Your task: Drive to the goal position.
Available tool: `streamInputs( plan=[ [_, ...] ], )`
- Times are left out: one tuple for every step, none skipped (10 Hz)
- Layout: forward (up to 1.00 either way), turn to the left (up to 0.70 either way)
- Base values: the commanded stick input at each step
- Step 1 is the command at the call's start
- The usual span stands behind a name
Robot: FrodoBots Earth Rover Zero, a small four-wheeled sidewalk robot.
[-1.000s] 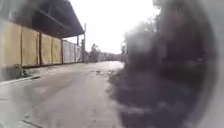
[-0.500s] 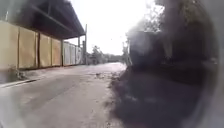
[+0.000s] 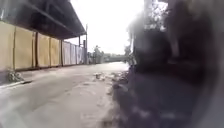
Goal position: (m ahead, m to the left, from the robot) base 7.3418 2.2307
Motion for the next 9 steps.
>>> streamInputs(
  plan=[
    [1.00, 0.00],
    [1.00, 0.00],
    [1.00, 0.00],
    [1.00, 0.00],
    [1.00, 0.00],
    [1.00, 0.00],
    [1.00, 0.00],
    [1.00, 0.00],
    [1.00, 0.00]
  ],
)
